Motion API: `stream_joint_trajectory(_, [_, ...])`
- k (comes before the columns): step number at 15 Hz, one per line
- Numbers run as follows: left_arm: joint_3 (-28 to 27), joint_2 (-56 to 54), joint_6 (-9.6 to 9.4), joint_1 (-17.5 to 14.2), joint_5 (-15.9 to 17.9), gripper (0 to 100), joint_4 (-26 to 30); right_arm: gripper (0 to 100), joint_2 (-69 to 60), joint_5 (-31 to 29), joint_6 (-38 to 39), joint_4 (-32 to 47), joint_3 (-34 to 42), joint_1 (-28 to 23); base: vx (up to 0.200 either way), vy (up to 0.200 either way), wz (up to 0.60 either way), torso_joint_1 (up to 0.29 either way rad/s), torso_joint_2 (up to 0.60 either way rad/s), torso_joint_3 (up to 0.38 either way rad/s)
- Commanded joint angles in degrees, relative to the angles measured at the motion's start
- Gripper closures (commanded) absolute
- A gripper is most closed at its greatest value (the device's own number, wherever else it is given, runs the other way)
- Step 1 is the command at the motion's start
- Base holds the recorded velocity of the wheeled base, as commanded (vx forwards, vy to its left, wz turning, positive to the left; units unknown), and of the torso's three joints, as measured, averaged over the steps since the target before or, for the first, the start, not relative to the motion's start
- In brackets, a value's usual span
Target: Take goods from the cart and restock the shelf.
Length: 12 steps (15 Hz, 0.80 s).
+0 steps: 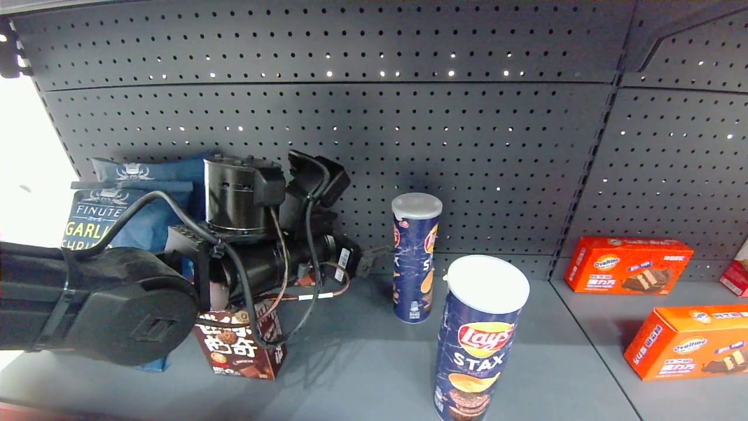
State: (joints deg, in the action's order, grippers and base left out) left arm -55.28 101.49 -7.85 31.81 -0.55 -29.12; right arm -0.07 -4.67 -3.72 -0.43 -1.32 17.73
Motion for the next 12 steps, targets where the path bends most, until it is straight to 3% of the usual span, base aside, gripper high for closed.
stream_joint_trajectory(1, [-0.3,-1.0,-0.59,1.0,-1.7,0,1.3,0,0.1,-0.1,0.0,0.0,0.0,0.0,0.000,0.000,0.00,0.000,0.00,0.000])
stream_joint_trajectory(2, [-0.3,-1.0,-0.59,1.0,-1.7,0,1.3,0,0.1,-0.1,0.0,0.0,0.0,0.0,0.000,0.000,0.00,0.000,0.00,0.000])
stream_joint_trajectory(4, [-3.8,-0.9,-4.37,0.4,-4.1,0,5.4,0,0.1,-0.1,0.1,0.0,0.1,0.0,0.000,0.000,0.00,0.000,0.00,0.000])
stream_joint_trajectory(5, [-4.7,-0.9,-4.98,0.5,-4.7,0,7.2,0,0.1,-0.1,0.1,0.0,0.0,0.0,0.000,0.000,0.00,0.000,0.00,0.000])
stream_joint_trajectory(6, [-6.7,-1.0,-5.24,1.2,-5.1,0,10.8,0,0.1,-0.1,0.1,0.0,0.1,0.0,0.000,0.000,0.00,0.000,0.00,0.000])
stream_joint_trajectory(12, [-6.5,1.1,-5.68,3.4,-5.0,0,10.4,0,0.1,-0.2,0.2,0.0,0.1,0.0,0.000,0.000,0.00,0.000,0.00,0.000])
